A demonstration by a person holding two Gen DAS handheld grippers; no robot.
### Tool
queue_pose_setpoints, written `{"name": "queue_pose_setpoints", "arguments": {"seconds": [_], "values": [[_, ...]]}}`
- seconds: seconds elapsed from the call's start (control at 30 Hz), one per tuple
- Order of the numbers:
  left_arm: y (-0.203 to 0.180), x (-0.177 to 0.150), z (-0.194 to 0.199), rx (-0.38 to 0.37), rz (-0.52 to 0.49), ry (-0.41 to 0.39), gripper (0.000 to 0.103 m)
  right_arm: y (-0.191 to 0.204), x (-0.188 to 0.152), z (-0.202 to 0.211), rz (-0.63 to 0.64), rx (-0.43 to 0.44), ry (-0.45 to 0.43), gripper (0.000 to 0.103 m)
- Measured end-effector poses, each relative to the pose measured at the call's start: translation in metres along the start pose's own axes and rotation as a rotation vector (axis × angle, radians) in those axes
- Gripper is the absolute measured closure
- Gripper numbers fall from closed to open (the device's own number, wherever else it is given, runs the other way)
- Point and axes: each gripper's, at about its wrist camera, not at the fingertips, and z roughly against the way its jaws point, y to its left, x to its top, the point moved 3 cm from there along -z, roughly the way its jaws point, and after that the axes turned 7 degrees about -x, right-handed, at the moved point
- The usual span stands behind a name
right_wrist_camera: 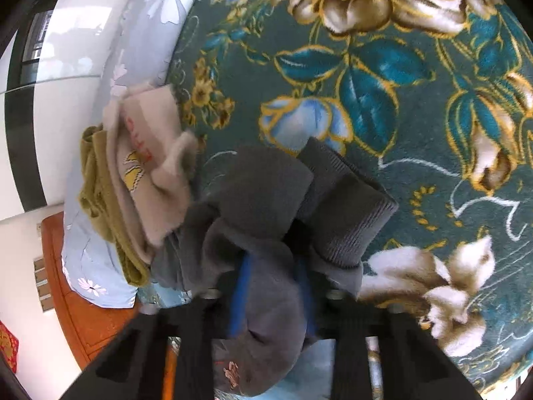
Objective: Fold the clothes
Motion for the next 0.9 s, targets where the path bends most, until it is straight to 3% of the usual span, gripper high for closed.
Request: {"name": "queue_pose_setpoints", "arguments": {"seconds": [0.07, 0.2, 0.23, 0.37, 0.6, 0.7, 0.77, 0.8, 0.83, 0.9], "values": [[-0.003, -0.002, -0.003, 0.004, -0.006, 0.006, 0.063, 0.009, -0.004, 0.005, 0.024, 0.023, -0.009, 0.098], [-0.005, -0.005, -0.007, 0.013, -0.026, 0.019, 0.063, 0.014, -0.011, 0.044, 0.038, 0.115, -0.107, 0.1], [-0.004, -0.005, -0.008, 0.021, -0.031, 0.02, 0.063, 0.008, -0.011, 0.048, 0.031, 0.1, -0.125, 0.1], [0.004, -0.01, -0.016, 0.051, -0.021, 0.038, 0.063, -0.029, -0.001, 0.015, -0.062, 0.009, -0.03, 0.1], [-0.001, -0.016, -0.022, 0.064, -0.048, 0.051, 0.063, -0.019, 0.007, -0.002, 0.001, -0.083, -0.016, 0.099], [-0.003, -0.019, -0.025, 0.067, -0.058, 0.063, 0.063, -0.016, 0.006, 0.0, 0.021, -0.086, -0.008, 0.095], [-0.003, -0.021, -0.028, 0.072, -0.062, 0.07, 0.063, -0.023, 0.005, 0.009, 0.001, -0.038, -0.016, 0.094], [-0.002, -0.022, -0.029, 0.077, -0.061, 0.072, 0.063, -0.026, 0.004, 0.013, -0.01, -0.01, -0.022, 0.086], [-0.001, -0.023, -0.029, 0.081, -0.059, 0.073, 0.063, -0.031, 0.003, 0.018, -0.024, 0.011, -0.034, 0.069], [0.001, -0.023, -0.031, 0.091, -0.055, 0.074, 0.063, -0.039, 0.002, 0.022, -0.044, 0.037, -0.052, 0.044]]}}
